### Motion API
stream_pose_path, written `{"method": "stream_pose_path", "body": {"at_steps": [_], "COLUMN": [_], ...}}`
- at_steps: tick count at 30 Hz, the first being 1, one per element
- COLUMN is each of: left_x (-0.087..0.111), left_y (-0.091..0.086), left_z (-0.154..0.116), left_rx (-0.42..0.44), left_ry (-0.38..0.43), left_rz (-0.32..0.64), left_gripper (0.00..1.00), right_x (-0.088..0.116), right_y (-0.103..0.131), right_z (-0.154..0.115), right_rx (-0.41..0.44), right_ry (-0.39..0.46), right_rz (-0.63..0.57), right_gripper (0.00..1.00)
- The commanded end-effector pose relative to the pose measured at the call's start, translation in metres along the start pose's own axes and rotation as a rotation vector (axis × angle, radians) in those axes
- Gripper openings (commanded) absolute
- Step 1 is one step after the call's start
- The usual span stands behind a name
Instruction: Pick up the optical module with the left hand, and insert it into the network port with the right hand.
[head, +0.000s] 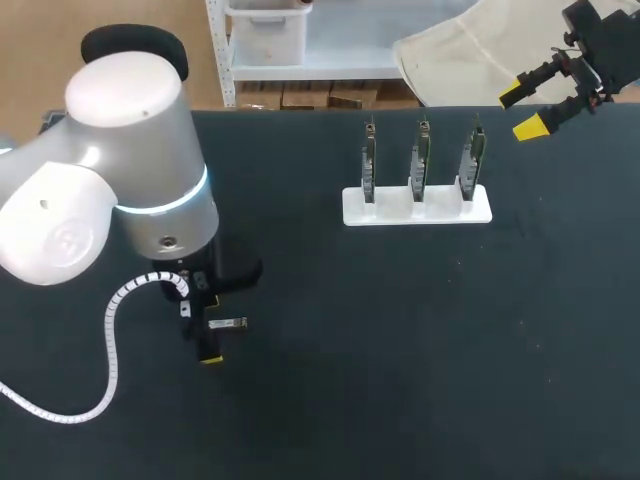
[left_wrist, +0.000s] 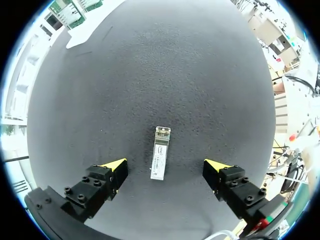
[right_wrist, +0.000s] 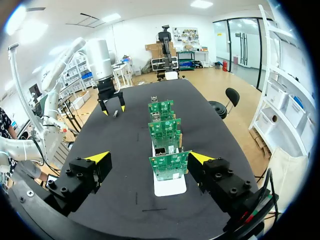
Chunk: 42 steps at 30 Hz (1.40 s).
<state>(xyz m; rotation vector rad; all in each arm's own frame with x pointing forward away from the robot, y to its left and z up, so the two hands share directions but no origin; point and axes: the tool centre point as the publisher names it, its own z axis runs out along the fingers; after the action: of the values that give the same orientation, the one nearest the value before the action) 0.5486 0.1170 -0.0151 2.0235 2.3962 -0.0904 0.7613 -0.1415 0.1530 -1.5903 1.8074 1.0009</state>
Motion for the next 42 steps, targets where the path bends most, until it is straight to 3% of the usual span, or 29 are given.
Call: {"method": "stream_pose_path", "body": {"at_steps": [1, 12, 17, 19, 20, 23, 42], "left_x": [0.0, 0.0, -0.002, -0.003, -0.003, -0.003, 0.0], "left_y": [0.002, 0.003, 0.003, 0.002, 0.002, 0.002, 0.008], "left_z": [0.001, 0.002, 0.003, 0.004, 0.004, 0.004, -0.005], "left_rx": [0.009, 0.011, -0.003, -0.004, -0.004, -0.006, -0.025], "left_ry": [0.004, 0.012, 0.016, 0.018, 0.018, 0.016, 0.015], "left_rz": [0.001, -0.003, 0.042, 0.046, 0.048, 0.048, 0.023], "left_gripper": [1.0, 1.0, 1.0, 0.49, 0.34, 0.02, 0.0], "right_x": [0.0, 0.0, 0.0, 0.0, 0.0, 0.0, 0.0], "right_y": [0.001, 0.001, 0.001, 0.001, 0.001, 0.001, 0.001], "right_z": [0.0, 0.0, 0.0, 0.0, 0.0, 0.0, 0.0], "right_rx": [0.003, 0.003, 0.003, 0.003, 0.003, 0.003, 0.003], "right_ry": [0.001, 0.001, 0.001, 0.001, 0.001, 0.001, 0.001], "right_rz": [0.0, 0.0, 0.0, 0.0, 0.0, 0.0, 0.0], "right_gripper": [1.0, 1.0, 1.0, 1.0, 1.0, 1.0, 1.0]}}
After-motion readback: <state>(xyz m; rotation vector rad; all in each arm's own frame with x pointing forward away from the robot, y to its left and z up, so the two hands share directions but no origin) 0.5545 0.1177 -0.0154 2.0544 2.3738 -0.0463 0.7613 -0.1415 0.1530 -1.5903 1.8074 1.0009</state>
